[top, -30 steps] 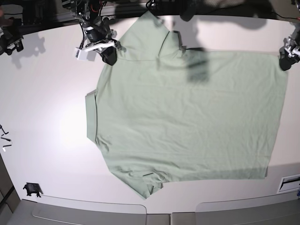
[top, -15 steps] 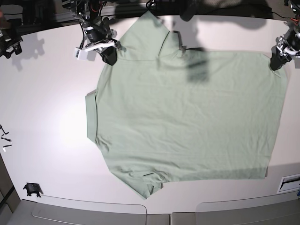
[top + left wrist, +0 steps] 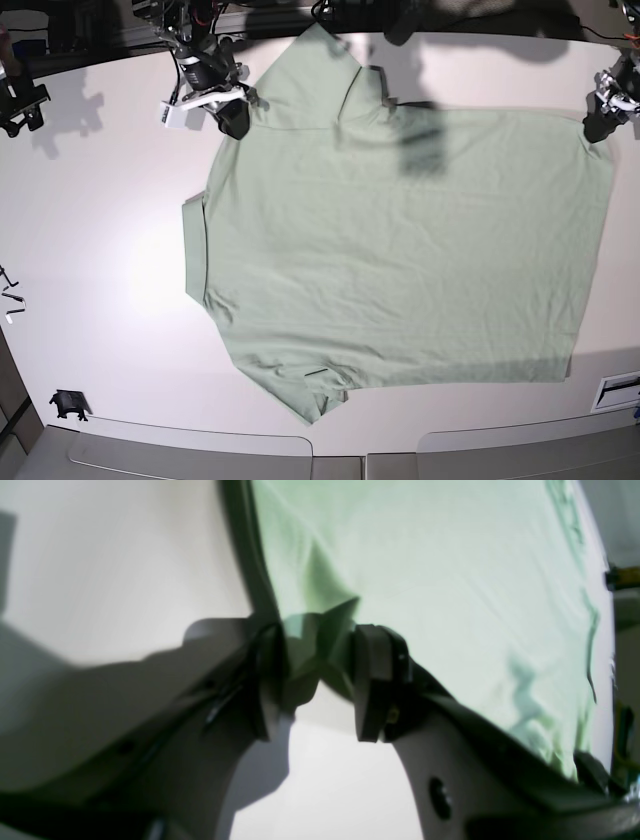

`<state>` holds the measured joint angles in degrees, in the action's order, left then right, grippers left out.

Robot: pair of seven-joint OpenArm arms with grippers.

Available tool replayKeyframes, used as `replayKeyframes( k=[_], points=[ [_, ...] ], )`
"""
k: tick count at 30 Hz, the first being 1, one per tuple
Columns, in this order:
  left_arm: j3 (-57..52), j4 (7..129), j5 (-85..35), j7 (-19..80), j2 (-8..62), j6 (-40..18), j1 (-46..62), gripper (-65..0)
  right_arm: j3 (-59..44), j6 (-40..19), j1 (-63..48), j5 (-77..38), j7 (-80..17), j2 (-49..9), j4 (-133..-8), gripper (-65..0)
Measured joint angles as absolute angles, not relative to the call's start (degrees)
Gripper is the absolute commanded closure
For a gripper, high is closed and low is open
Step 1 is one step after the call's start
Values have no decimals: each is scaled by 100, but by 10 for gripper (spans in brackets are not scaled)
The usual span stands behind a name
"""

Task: Fold the T-shirt properly
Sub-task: 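Lower the left gripper onto the hem corner on the same edge and grasp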

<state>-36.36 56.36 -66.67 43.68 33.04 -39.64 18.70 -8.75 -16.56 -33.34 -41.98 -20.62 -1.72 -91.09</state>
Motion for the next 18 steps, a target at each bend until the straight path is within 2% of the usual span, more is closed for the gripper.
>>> replayKeyframes(
  k=[5, 8, 10, 18],
  points=[
    [-3898, 5621, -6663, 4377, 3304, -3946, 1874, -206, -875, -1656, -3332, -4198, -2062, -172, -9109, 0],
    [-3896, 5621, -6665, 4418, 3301, -3946, 1872, -133, -875, -1656, -3334, -4198, -2062, -172, -9109, 0],
    [-3896, 5621, -6810, 4421, 3301, -3946, 1874, -111, -875, -1656, -3332, -4198, -2062, -172, -9109, 0],
    [-3896, 5621, -6866, 4421, 3301, -3946, 1874, -109, -875, -1656, -3332, -4198, -2062, -172, -9109, 0]
  ],
)
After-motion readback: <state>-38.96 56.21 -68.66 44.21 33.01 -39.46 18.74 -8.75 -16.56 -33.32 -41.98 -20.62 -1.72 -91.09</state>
